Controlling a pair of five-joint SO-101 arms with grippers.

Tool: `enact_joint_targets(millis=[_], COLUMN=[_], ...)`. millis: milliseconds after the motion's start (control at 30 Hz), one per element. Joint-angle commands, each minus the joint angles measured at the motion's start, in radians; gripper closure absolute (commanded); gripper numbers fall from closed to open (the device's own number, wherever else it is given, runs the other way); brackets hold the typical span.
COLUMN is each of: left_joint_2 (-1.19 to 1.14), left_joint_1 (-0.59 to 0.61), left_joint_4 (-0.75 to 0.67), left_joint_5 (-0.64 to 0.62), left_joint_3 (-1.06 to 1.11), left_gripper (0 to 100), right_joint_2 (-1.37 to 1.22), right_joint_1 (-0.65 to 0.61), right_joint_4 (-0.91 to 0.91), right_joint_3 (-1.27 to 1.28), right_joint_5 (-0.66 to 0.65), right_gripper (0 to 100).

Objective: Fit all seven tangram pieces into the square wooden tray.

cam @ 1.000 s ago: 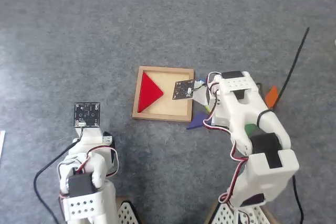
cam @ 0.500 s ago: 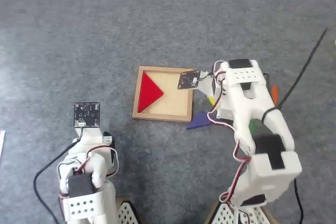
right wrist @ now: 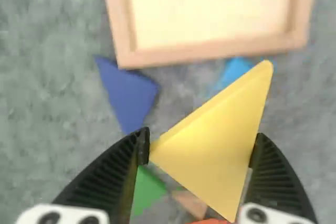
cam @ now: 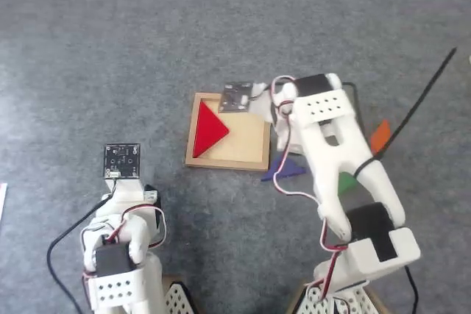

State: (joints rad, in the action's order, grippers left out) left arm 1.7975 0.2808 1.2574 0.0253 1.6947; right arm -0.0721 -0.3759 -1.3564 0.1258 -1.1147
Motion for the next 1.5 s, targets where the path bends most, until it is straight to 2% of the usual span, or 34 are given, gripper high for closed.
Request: enact_joint_targets(millis=[0,133,400,633,900,1233,1333,1467], left_joint_2=[0.018,0.018,0.018,0.018,0.018,0.018,0.018,0.018], left_joint_1=[-0.003,-0.003,-0.003,-0.003,-0.003,-0.003,-0.003,-0.003], left_joint_4=[0.003,0.003,0.003,0.003,0.003,0.003,0.003,0.003], left_joint_5=[0.0,0.0,0.0,0.0,0.0,0.0,0.0,0.0], left_joint_3=[-0.012,-0.012,-0.012,-0.012,-0.012,-0.012,-0.012,-0.012], left_gripper=[92,92,92,92,92,92,92,92], right_joint_2=[0.036,-0.074,-0.338,-0.51,-0.55,-0.553,-0.553,-0.553], right_joint_1=[-0.065,-0.108,-0.17,-0.171,-0.202,-0.203,-0.203,-0.213], right_joint_4=[0.013,0.107,0.12,0.117,0.12,0.125,0.127,0.119], right_joint_3=[-0.095,-0.164,-0.381,-0.559,-0.597,-0.595,-0.595,-0.594], right_joint_5=[0.025,0.097,0.1,0.092,0.008,0.003,0.008,0.008], right_gripper=[75.3,75.3,75.3,75.3,75.3,74.9,71.3,60.8])
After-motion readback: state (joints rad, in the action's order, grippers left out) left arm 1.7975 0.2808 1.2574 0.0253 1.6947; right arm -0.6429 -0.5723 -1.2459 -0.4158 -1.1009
